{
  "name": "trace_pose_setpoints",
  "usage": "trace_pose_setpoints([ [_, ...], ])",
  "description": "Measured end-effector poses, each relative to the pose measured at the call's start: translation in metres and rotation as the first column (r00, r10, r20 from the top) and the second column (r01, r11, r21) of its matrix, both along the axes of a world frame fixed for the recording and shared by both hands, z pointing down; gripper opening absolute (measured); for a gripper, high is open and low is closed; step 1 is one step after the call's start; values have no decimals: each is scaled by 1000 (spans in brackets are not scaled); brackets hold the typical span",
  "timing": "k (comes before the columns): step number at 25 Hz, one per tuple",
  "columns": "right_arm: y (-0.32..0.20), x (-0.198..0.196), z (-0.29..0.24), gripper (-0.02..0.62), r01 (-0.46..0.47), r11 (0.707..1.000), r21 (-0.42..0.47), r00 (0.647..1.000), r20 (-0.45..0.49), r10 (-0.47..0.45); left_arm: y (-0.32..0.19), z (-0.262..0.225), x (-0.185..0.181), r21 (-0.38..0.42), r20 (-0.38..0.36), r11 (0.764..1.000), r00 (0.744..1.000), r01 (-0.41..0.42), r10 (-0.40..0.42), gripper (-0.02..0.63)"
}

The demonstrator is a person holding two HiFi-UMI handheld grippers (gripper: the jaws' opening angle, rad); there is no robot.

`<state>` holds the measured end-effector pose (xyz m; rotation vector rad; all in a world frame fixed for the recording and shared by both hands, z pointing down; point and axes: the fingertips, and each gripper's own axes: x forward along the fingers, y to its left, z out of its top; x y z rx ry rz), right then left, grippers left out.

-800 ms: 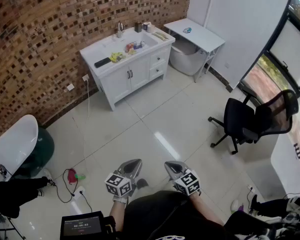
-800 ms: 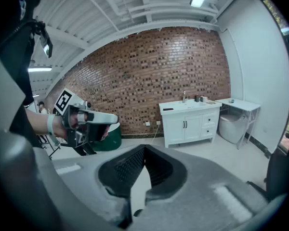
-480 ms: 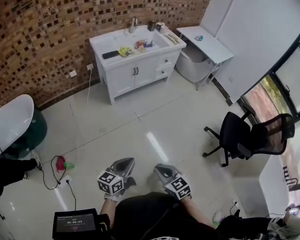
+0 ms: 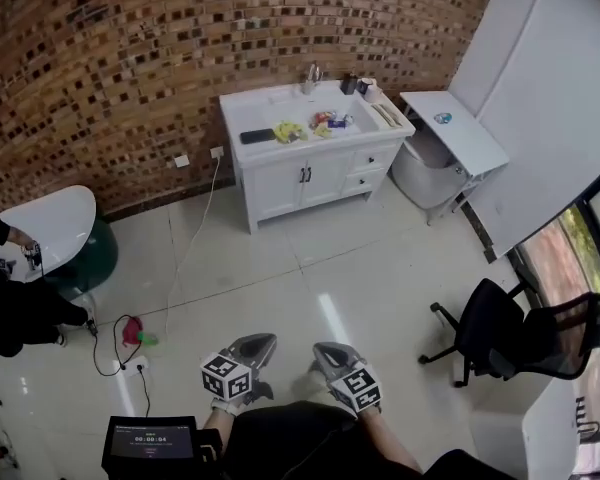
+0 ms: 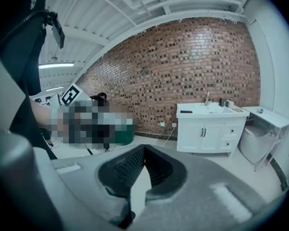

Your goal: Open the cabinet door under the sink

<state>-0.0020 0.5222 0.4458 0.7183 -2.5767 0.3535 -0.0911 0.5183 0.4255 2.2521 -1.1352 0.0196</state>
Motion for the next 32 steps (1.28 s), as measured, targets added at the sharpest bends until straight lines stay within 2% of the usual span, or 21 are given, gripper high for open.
trace_pose_setpoints([
  [4, -68, 52, -16, -14, -64, 997, 38, 998, -8, 64, -62, -22, 43, 32, 22, 998, 999, -46, 45, 11],
  [8, -119, 120, -10, -14, -198, 980, -15, 980, 14, 198, -117, -45, 100, 50, 14, 991, 992, -124, 123, 11],
  [10, -140, 153, -3, -14, -275, 960, -49, 961, 25, 276, -134, -52, 131, 52, 14, 981, 982, -188, 187, 11],
  [13, -169, 208, 5, -14, -345, 936, -69, 938, 17, 346, -148, -49, 183, 40, 22, 965, 966, -258, 258, 11],
  [16, -195, 243, 16, -14, -392, 916, -82, 917, 39, 396, -165, -40, 212, 16, 45, 956, 955, -294, 293, 11],
  [18, -212, 257, 22, -14, -397, 913, -93, 915, 40, 402, -179, -38, 223, 8, 54, 956, 955, -294, 293, 11],
  [21, -234, 262, 26, -14, -380, 919, -106, 923, 27, 384, -200, -36, 227, -7, 56, 960, 958, -281, 281, 11],
  [23, -247, 254, 32, -14, -356, 927, -113, 933, 17, 360, -213, -28, 217, -27, 45, 965, 964, -262, 263, 11],
  [27, -296, 220, 41, -14, -310, 946, -97, 950, -14, 311, -256, -11, 181, -47, 13, 975, 976, -216, 217, 11],
  [32, -369, 161, 18, -14, -318, 947, -52, 948, -5, 318, -336, -7, 134, -39, -8, 976, 977, -215, 215, 11],
])
